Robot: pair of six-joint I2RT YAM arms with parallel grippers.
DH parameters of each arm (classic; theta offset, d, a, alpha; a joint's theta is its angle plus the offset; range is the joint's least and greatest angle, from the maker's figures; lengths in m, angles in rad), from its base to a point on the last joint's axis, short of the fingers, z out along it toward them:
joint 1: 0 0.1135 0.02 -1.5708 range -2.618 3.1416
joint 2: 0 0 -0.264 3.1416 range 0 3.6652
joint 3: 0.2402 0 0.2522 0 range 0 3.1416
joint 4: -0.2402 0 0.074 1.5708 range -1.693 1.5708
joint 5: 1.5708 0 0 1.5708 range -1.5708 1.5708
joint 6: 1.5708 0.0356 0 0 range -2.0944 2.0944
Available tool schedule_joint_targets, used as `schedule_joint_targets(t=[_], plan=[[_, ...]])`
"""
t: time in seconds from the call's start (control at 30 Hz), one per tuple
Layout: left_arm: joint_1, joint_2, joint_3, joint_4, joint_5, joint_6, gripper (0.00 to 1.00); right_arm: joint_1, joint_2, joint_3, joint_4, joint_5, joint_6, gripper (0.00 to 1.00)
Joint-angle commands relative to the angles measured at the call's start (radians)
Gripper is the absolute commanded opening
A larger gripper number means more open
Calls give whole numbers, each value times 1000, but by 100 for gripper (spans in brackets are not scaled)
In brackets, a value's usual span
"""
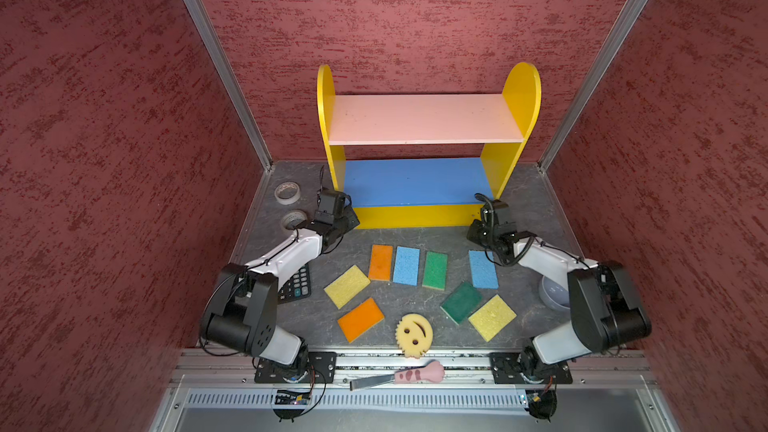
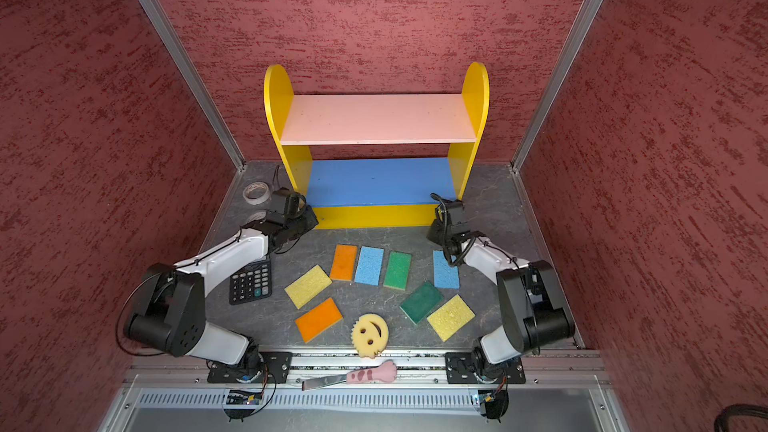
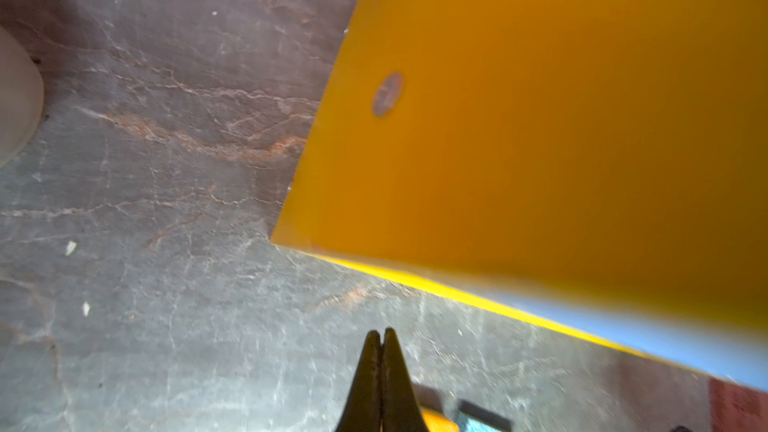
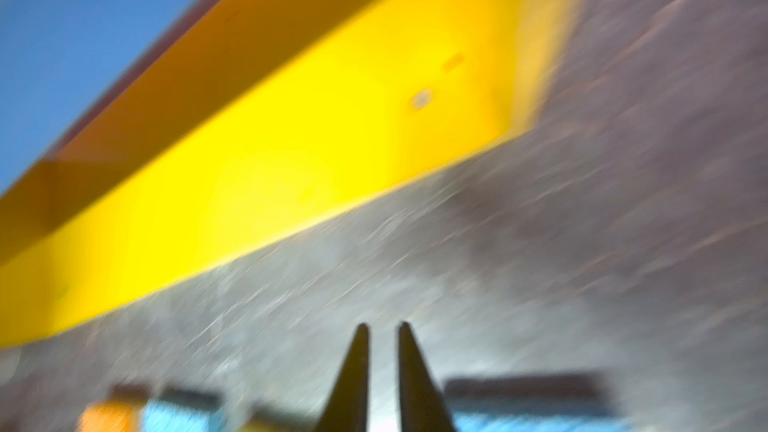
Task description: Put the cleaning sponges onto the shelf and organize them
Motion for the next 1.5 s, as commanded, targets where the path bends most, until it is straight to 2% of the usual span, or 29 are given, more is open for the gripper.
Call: schedule_joint_targets(t=[0.0, 0.23, 0.27, 0.37, 0.43, 0.5, 0.63, 0.8, 1.0, 1.2, 1.33, 1.4, 1.47], plan=[[-26, -70, -56, -38, -21, 25, 7, 90, -80, -40, -25, 89, 27, 32], [-73, -221, -159, -64, -50, 21, 22, 171, -170, -85, -108, 134, 48, 56], [-83, -238, -172, -70, -54, 19, 27, 189, -178, -99, -105, 131, 62, 57], [-101, -271, -195, -80, -51, 7, 51, 253, -179, -133, -77, 134, 114, 59], [-110, -274, -194, -81, -41, 5, 58, 291, -161, -157, -38, 130, 148, 59], [-118, -268, -189, -77, -31, 3, 61, 319, -127, -171, 11, 116, 167, 59], [-129, -246, -194, -35, -25, -7, 61, 354, -31, -153, 49, 101, 177, 56], [-148, -191, -198, -6, 2, -26, 60, 375, 66, -102, 52, 115, 173, 58], [-181, -136, -223, 38, 13, -33, 58, 377, 59, -59, -1, 212, 155, 63], [-210, -59, -217, 100, 25, -48, 56, 378, 13, 10, -59, 269, 81, 62], [-227, 14, -192, 110, 26, -43, 45, 422, 18, 97, -119, 321, 31, 61], [-230, 39, -183, 115, 31, -43, 43, 454, 33, 123, -112, 322, 15, 61], [-235, 56, -183, 123, 34, -46, 43, 481, 52, 131, -56, 276, 14, 60]])
